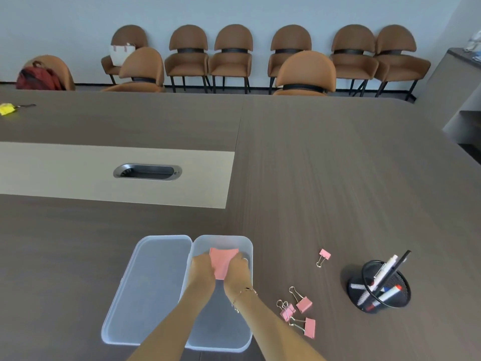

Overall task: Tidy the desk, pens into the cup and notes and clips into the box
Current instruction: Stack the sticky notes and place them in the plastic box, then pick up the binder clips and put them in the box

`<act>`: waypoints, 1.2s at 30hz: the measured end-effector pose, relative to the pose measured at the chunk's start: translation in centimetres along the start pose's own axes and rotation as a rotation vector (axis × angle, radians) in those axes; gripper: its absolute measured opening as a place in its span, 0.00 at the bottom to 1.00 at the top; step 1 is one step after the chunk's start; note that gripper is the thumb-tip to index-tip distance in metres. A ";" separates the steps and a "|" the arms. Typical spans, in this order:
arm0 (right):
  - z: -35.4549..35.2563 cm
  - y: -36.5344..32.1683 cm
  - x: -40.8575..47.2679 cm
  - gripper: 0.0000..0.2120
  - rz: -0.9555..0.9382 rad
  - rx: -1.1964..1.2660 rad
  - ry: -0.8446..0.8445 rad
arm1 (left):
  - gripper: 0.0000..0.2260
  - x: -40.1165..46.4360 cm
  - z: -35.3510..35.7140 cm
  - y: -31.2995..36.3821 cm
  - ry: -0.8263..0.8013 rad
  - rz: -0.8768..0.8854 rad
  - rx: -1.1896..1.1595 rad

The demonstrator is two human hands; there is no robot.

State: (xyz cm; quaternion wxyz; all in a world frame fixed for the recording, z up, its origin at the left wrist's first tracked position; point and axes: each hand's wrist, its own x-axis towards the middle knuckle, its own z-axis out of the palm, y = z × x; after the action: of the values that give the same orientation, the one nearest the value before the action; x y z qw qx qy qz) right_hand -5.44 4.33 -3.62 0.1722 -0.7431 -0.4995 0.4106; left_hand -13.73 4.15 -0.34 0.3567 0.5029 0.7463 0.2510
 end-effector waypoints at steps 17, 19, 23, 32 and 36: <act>-17.0 3.8 0.9 0.18 -0.212 -0.300 0.201 | 0.15 -2.2 0.1 8.6 -0.242 0.387 0.182; -17.6 6.5 1.6 0.19 -0.153 -0.383 0.171 | 0.15 -4.0 2.6 10.0 -0.369 0.523 0.214; -17.3 10.6 2.3 0.31 -0.079 -0.569 0.078 | 0.17 -7.0 8.0 9.1 -0.496 0.585 0.498; -16.8 12.8 2.2 0.20 -0.112 -0.802 0.144 | 0.19 -8.9 12.8 4.6 -0.407 0.328 0.639; -16.5 13.3 1.1 0.16 -0.131 -0.854 0.246 | 0.10 -8.9 12.7 3.9 -0.386 0.293 0.573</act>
State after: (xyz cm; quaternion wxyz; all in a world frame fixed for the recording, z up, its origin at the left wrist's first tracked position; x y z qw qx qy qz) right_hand 15.62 2.01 -3.02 -0.0664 -0.7576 -0.6461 0.0643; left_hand 0.59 -2.47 -2.90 0.2959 0.7217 0.6255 -0.0189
